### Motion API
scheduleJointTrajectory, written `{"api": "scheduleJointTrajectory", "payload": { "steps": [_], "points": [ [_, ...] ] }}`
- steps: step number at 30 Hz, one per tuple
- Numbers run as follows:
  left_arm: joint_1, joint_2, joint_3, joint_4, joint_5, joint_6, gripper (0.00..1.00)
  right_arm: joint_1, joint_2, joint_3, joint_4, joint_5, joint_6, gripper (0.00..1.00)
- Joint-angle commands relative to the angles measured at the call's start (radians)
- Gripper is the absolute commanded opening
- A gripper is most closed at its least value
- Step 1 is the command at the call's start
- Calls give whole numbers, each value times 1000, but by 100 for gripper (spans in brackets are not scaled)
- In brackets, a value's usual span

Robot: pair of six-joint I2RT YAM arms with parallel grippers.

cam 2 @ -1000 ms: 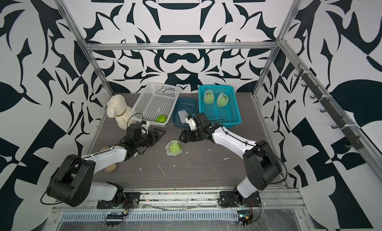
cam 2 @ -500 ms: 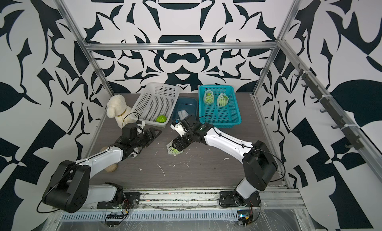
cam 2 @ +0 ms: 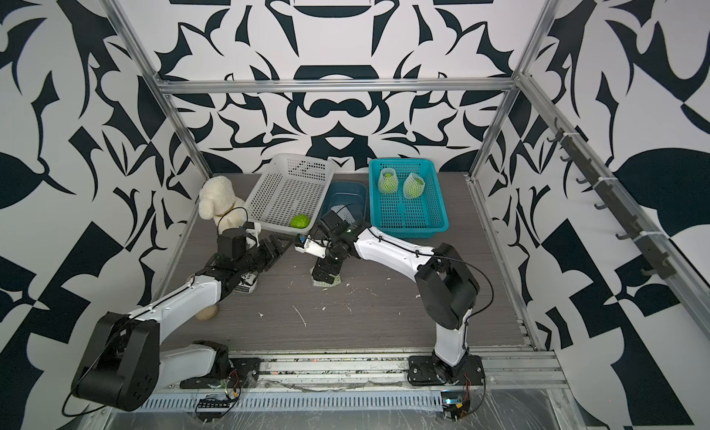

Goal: Sleeve custard apples in foam nets
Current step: Pick up the custard apple from the center of the board.

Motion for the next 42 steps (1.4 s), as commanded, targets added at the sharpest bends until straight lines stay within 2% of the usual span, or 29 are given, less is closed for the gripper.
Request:
{"api": "scheduleJointTrajectory", "payload": {
  "steps": [1,5,11,32,42],
  "points": [
    [13,-12,-27,-25,20,22,79,4,12,35,-29,-27,-71,99],
    [19,-2,-24,-23,33,24,79,1,37,32,-50,-30,-72,99],
    [22,5,-27,-14,34,22,79,-6,-4,-39,-21,-47,-44,99],
    [22,-12,-33,-20,34,13,79,-9,20,-89,62,71,17,98],
    [22,-14,-29,-21,33,12,79,-9,28,-103,87,86,27,100]
  ]
}}
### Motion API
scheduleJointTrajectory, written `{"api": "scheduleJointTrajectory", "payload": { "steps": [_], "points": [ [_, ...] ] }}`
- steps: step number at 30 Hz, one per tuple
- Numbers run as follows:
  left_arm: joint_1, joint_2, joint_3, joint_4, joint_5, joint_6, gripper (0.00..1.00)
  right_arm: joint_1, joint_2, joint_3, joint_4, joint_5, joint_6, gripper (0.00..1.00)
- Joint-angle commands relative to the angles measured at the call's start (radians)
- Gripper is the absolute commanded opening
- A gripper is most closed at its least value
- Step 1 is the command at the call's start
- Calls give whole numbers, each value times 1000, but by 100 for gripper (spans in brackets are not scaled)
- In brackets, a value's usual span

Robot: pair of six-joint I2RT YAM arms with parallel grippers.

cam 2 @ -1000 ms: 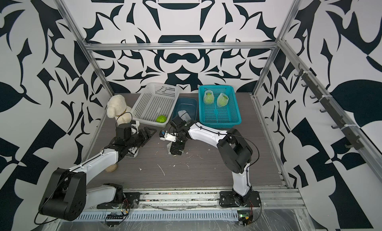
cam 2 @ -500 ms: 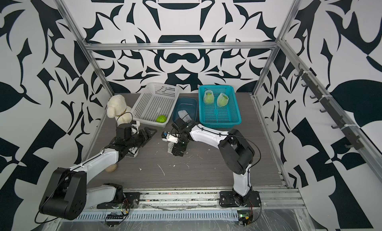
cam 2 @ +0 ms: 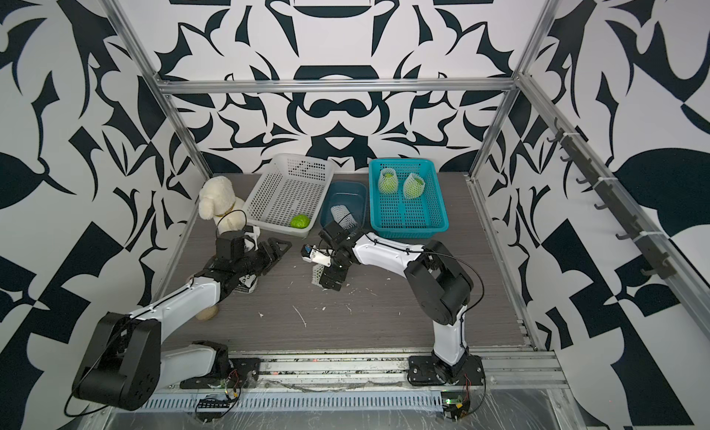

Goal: Sleeve custard apples in foam nets
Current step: Pick up the custard apple from the center of the board.

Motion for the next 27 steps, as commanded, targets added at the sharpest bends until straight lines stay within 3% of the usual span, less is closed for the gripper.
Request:
{"api": "scheduleJointTrajectory", "payload": {
  "steps": [1,8,17,27],
  "points": [
    [4,-18,-7,-10,6,3,79,-3,1,-4,26,18,20,99],
    [4,-19,-2,-10,7,0,79,-3,29,21,15,1,31,97],
    [4,-43,8,-19,-1,-1,79,-47,-36,-5,48,-103,134,74],
    [5,-39,49,-12,-17,4,79,-104,-205,-97,84,-108,317,72]
  ]
}}
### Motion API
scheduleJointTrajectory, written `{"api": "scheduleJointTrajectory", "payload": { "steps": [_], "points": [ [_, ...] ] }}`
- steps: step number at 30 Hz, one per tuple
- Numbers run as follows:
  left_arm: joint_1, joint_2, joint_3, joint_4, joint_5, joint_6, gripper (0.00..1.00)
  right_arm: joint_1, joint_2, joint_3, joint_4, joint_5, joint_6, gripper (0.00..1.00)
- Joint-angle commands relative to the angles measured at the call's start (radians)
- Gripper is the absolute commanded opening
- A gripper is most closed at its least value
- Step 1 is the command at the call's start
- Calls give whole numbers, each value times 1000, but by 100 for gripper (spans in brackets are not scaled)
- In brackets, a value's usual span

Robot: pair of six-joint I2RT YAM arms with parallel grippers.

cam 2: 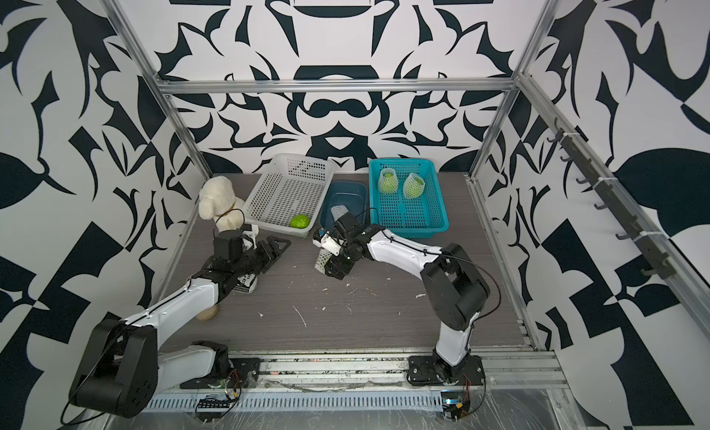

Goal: Sleeve custard apples in foam nets
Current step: Pick up the custard apple from the center of the board, then place the custard apple in the basket.

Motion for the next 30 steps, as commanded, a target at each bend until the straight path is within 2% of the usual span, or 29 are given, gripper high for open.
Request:
{"api": "scheduleJointTrajectory", "payload": {
  "steps": [1,9,15,20,27,30],
  "points": [
    [4,2,44,5,-12,6,79,-22,-90,-24,20,-3,115,73],
    [4,49,69,54,-10,-19,79,-90,-249,-56,32,11,335,69],
    [4,54,60,62,-20,-29,79,-107,-319,-49,83,4,420,67],
    [4,35,42,51,-39,-29,80,-124,-340,-41,162,-99,457,67],
    [5,18,24,48,-50,-31,81,-172,-317,-29,317,-315,580,66],
    [5,14,20,46,-54,-28,81,-177,-302,-10,341,-356,604,65]
  ]
}}
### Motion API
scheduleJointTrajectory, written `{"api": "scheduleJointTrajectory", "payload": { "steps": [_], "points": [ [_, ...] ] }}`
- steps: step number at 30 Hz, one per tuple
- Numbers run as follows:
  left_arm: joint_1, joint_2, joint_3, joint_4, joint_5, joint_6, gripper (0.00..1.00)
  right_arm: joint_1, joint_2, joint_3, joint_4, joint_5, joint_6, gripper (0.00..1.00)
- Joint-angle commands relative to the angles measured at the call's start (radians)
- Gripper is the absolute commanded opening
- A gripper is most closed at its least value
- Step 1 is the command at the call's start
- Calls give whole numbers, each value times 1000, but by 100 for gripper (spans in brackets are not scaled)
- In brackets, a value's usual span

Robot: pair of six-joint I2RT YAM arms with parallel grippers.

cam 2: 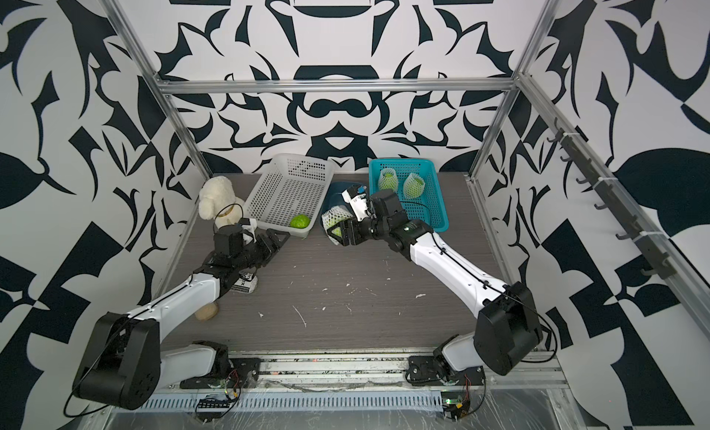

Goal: Sleeve custard apples in foam nets
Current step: Place the custard apple in the basket.

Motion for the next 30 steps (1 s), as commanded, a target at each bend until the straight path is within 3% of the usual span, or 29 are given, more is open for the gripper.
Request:
{"api": "scheduleJointTrajectory", "payload": {
  "steps": [1,7,30],
  "points": [
    [5,-22,-15,-2,-13,4,81,-7,9,49,101,-111,61,65],
    [4,-28,-20,-9,-19,13,81,-10,12,52,181,-195,106,65],
    [6,-33,-19,-15,-21,14,81,-17,9,62,156,-183,92,65]
  ]
}}
